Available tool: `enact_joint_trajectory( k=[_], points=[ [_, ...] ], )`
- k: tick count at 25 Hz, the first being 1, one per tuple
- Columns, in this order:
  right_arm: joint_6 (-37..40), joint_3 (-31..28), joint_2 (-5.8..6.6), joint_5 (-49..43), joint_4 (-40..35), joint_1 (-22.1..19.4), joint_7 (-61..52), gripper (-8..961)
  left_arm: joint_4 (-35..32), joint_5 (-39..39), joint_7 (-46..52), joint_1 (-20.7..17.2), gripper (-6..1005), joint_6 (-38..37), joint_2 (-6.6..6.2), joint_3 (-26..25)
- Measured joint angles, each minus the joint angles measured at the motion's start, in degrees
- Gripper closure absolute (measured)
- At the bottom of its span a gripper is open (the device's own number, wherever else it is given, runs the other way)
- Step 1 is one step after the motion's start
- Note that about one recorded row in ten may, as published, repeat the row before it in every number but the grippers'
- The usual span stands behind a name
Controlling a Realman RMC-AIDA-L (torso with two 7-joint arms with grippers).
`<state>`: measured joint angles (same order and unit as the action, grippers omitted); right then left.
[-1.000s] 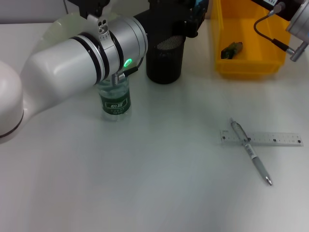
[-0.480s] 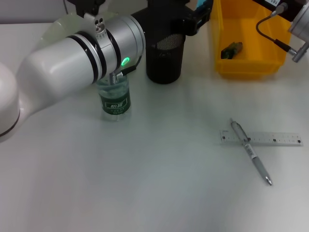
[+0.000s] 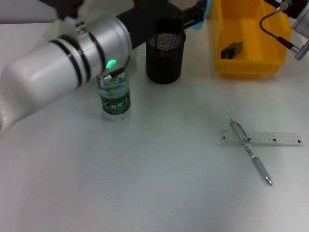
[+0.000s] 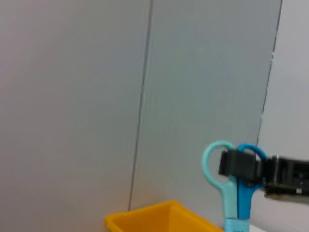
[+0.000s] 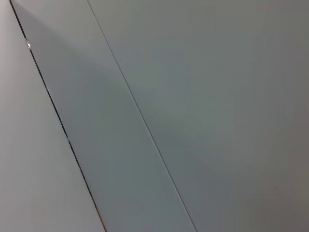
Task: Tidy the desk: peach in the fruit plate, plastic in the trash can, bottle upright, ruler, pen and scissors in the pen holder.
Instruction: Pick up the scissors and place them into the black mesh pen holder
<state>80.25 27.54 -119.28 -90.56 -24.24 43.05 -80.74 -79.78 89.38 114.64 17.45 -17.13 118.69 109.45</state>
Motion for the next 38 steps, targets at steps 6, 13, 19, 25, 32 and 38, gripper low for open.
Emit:
enact_joint_trajectory(
  k=[6,13,19,25,32,38],
  points=[
    [-0.6,0.2,0.02,0.0,0.3,-0.1,0.3,888,-2.5,-4.8,-1.5,-3.4,223,-16.8,-0.09,-10.9],
    [0.4,0.1,0.03,0.0,0.0,-0.2,-0.4,888,9.8,-23.5,-19.0,-2.6,213,-46.8,-0.08,-26.7],
    [-1.8,2.2,-0.01,-0.2,0.3,0.4,3.3,888,29.7,-28.5,-30.6,0.9,213,-71.8,-0.33,-40.9],
    [-6.3,8.2,-0.27,0.4,2.0,1.8,11.3,888,34.7,-28.5,-35.9,0.7,213,-79.1,-0.53,-44.4],
    [-7.6,8.8,-0.34,4.1,5.8,3.1,19.3,889,35.2,-26.2,-38.9,-1.4,213,-82.8,-0.58,-44.6],
    [-10.3,8.5,-0.41,5.0,11.9,5.5,30.4,889,35.4,-24.2,-38.9,-1.2,213,-83.2,-0.47,-44.6]
  ],
)
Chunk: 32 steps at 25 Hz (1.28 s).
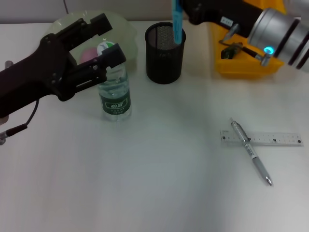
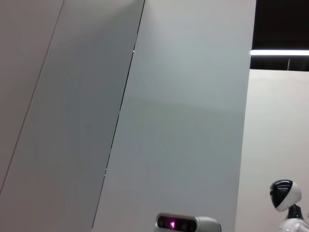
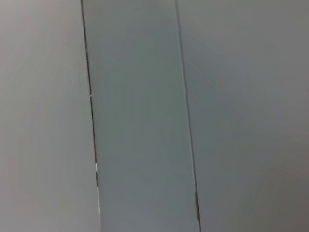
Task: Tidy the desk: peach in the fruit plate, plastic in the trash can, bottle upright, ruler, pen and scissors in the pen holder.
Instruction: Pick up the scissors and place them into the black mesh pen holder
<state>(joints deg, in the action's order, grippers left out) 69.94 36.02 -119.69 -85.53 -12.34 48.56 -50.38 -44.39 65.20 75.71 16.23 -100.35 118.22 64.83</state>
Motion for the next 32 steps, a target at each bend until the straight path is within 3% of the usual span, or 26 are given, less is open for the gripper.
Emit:
enact_joint_trajectory(
  k=[9,20,32],
  points=[
    [-5.4,0.4,-0.11,6.8,4.2,2.6,6.7,889,0.4,0.0,-2.1,0.0,213,-0.3,0.04,0.0],
    [-12.1,0.5,-0.11,7.0,7.0,7.0,6.4,888,1.4,0.0,-4.2,0.4,213,-0.2,-0.01,-0.2],
    [-15.2,0.7,-0.19,6.7,8.5,7.9,6.9,888,1.8,-0.3,-5.0,1.2,213,-0.3,0.02,-1.4]
  ],
)
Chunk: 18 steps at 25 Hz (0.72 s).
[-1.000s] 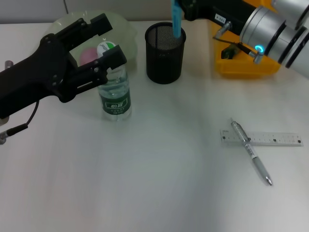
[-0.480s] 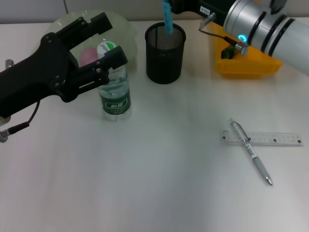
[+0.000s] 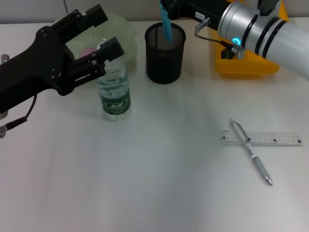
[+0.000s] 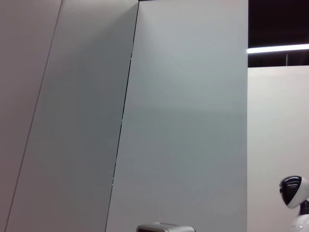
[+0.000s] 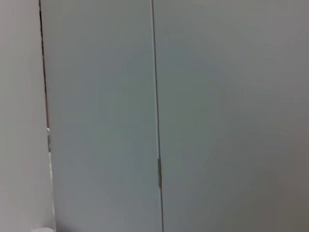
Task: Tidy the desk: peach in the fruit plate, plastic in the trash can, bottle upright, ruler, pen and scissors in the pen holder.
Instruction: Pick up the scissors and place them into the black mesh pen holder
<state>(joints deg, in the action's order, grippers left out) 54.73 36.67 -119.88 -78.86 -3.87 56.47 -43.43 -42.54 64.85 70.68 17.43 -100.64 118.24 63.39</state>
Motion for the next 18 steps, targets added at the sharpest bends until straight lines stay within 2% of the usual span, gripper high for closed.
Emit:
enact_joint_trajectory(
  k=[5,8,18],
  points=[
    [-1.3,0.1,0.0,-0.1,0.2,0.0,0.8,889,0.0,0.0,0.0,0.4,213,0.2,0.06,0.0],
    [-3.4,2.6,0.0,-0.8,0.2,0.8,0.8,889,0.1,0.2,0.0,0.7,213,0.2,0.09,0.0],
    [-2.8,2.8,0.0,-0.8,0.3,0.5,0.9,888,0.1,0.2,0.0,0.9,213,0.3,0.15,0.0]
  ],
)
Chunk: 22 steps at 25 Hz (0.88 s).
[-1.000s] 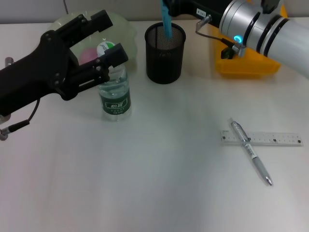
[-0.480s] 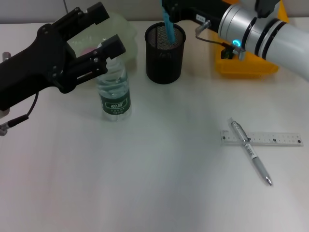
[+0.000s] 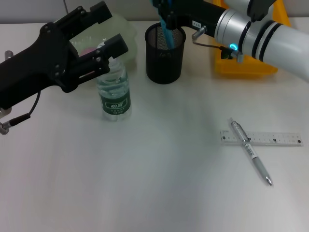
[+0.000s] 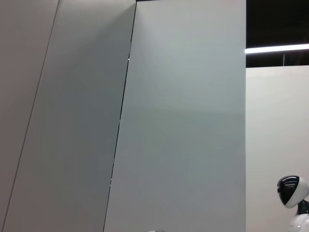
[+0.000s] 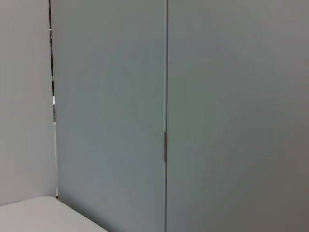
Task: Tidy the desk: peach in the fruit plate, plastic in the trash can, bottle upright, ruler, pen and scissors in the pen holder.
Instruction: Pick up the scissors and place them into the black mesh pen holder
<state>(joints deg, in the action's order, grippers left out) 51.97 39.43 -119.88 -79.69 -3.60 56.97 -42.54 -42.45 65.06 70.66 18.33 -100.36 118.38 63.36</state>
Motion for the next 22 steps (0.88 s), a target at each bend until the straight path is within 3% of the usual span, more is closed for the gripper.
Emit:
enact_joint_trajectory(
  k=[14,22],
  points=[
    [0.6,-0.4,0.0,0.0,0.0,-0.3,0.0,861,0.0,0.0,0.0,-0.1,213,-0.2,0.0,0.0],
    [0.8,-0.1,0.0,0.0,0.0,-0.2,-0.3,763,0.0,0.1,0.0,-0.1,213,-0.3,0.0,0.0]
  ],
)
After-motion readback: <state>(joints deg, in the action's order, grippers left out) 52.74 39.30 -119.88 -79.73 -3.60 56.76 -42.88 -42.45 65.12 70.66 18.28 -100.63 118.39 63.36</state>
